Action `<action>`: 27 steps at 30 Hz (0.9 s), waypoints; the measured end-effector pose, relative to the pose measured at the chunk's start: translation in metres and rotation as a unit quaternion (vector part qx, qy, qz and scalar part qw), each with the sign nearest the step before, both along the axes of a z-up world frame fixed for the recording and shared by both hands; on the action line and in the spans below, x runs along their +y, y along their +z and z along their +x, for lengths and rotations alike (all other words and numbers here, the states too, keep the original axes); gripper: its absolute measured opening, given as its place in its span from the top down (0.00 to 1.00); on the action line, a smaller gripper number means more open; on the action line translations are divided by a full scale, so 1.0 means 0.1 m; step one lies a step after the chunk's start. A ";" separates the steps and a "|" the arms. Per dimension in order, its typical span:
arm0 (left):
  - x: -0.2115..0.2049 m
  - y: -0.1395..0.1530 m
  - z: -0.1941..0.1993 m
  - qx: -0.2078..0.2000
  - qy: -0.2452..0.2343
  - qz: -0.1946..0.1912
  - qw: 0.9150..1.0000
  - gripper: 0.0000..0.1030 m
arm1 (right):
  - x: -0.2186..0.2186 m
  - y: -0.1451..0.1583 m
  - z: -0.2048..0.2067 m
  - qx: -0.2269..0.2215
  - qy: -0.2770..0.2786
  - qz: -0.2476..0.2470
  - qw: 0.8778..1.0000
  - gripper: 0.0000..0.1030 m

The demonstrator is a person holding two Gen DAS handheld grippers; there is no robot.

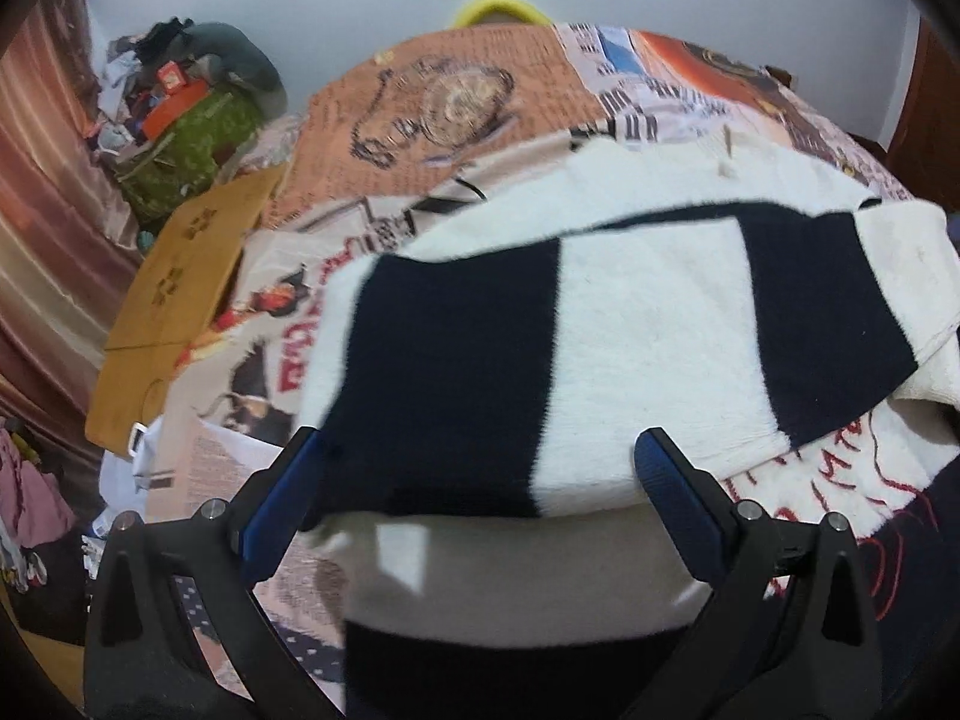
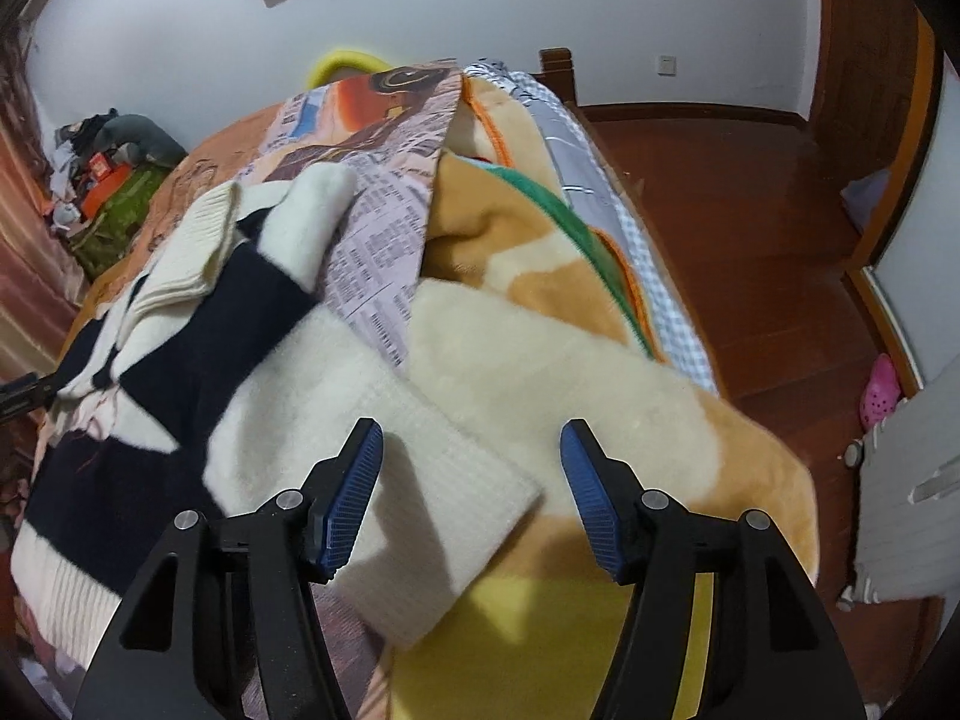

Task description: Fold small clothes

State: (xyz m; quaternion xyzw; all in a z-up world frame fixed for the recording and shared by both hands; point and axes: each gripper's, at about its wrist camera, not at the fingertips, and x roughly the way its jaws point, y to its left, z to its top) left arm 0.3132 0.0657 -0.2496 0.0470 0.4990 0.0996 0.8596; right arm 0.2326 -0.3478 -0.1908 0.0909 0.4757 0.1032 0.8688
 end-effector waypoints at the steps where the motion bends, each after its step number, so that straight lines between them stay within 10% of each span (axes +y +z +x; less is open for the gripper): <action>1: -0.01 -0.05 0.02 0.008 -0.002 -0.003 1.000 0.00 | 0.01 -0.02 0.00 0.002 0.001 0.005 1.000 0.44; 5: -0.05 -0.12 0.03 0.016 -0.004 0.001 1.000 0.00 | 0.01 -0.11 0.00 0.012 -0.005 0.014 1.000 0.50; 9: -0.02 -0.12 0.01 0.016 -0.001 -0.010 1.000 0.00 | 0.01 -0.09 -0.01 0.011 -0.006 0.017 1.000 0.89; 17: -0.05 0.00 -0.06 0.013 -0.002 -0.004 1.000 0.00 | -0.26 0.41 -0.16 -0.059 -0.027 0.071 0.995 0.91; 27: -0.16 0.43 0.14 -0.041 -0.008 -0.021 0.999 0.00 | -0.74 1.49 -0.21 -0.168 -0.065 0.013 0.984 0.92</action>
